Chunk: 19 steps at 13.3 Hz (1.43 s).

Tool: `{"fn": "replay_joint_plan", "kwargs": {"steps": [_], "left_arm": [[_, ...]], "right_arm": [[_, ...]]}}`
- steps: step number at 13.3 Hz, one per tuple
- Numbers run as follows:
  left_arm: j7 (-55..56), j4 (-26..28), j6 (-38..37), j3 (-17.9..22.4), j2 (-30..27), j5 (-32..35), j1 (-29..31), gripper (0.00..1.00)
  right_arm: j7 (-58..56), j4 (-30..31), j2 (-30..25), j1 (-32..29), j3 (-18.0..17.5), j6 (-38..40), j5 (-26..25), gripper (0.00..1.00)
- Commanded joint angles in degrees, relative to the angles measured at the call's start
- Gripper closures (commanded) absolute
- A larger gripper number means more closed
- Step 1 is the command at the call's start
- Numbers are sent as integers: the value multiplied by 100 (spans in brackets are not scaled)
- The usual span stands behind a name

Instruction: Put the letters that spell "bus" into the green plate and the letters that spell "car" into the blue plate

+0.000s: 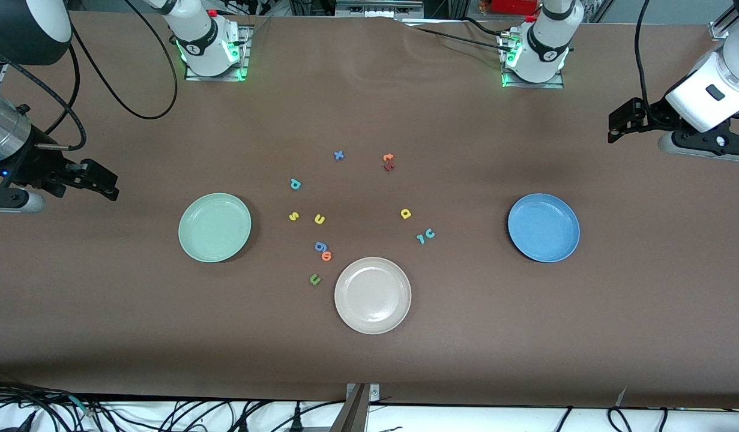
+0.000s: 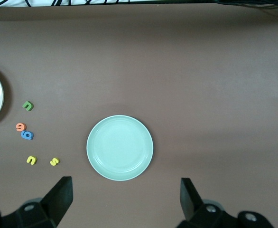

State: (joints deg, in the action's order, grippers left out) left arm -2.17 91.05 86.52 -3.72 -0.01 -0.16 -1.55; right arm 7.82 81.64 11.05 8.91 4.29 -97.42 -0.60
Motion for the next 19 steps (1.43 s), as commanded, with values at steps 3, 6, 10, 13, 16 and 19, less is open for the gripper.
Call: {"fn": "replay_joint_plan", "kwargs": {"steps": [3, 6, 10, 13, 16, 19], "left_arm": [[-29, -192, -144, -6, 89, 25, 6, 0], [-29, -201, -144, -6, 89, 25, 6, 0], [-29, -201, -144, -6, 89, 25, 6, 0], [-29, -201, -144, -6, 89, 25, 6, 0], [-29, -201, -144, -6, 89, 25, 6, 0], [-29, -192, -144, -6, 89, 25, 6, 0]], "right_arm": [[-70, -114, 2, -56, -69, 83, -72, 0], [-53, -149, 20, 5, -69, 162, -72, 0], [-44, -149, 20, 15, -77, 171, -72, 0], [-53, -149, 20, 6, -69, 171, -81, 0], [-53, -149, 29, 15, -69, 171, -72, 0], [-53, -158, 29, 15, -69, 162, -72, 0]]}}
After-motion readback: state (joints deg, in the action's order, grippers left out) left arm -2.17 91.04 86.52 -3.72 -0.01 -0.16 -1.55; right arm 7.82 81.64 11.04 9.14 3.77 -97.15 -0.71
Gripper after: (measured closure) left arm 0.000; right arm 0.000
